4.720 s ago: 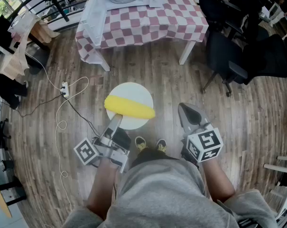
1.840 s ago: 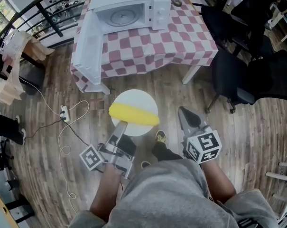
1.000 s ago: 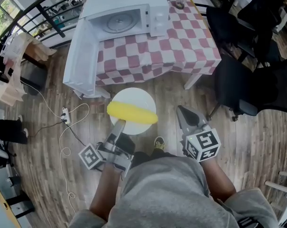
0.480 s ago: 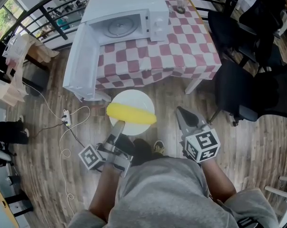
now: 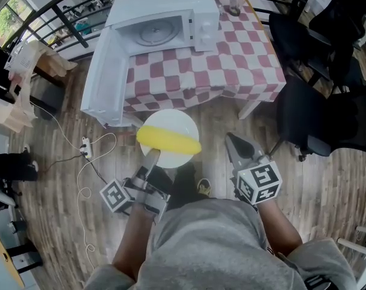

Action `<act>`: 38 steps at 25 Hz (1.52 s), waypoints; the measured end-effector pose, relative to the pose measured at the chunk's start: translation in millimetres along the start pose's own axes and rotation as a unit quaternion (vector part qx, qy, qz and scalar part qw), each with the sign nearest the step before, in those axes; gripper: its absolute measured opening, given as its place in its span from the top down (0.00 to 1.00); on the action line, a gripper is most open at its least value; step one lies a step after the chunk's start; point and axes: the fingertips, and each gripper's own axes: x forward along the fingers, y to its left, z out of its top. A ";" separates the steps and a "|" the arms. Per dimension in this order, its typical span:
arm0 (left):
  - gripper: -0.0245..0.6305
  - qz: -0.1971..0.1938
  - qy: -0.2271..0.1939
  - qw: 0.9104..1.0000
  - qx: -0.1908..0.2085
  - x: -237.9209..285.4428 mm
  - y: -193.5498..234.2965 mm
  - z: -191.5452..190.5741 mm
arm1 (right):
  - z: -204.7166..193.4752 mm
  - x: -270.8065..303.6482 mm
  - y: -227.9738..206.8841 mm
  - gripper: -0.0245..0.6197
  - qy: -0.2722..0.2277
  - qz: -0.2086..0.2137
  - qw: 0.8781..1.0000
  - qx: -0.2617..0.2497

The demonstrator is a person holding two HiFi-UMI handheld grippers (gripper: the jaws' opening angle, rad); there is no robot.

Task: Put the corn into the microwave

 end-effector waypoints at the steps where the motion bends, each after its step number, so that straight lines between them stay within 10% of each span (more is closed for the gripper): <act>1: 0.89 -0.002 0.001 1.000 -0.001 2.4 0.0 1.0 | 0.1 2.3 -1.6 0.96 0.000 -0.001 1.000 -0.001; 38: 0.89 0.003 0.035 0.999 -0.024 157.5 18.8 125.6 | 95.0 168.1 -55.6 0.96 -0.009 -0.005 1.000 -0.001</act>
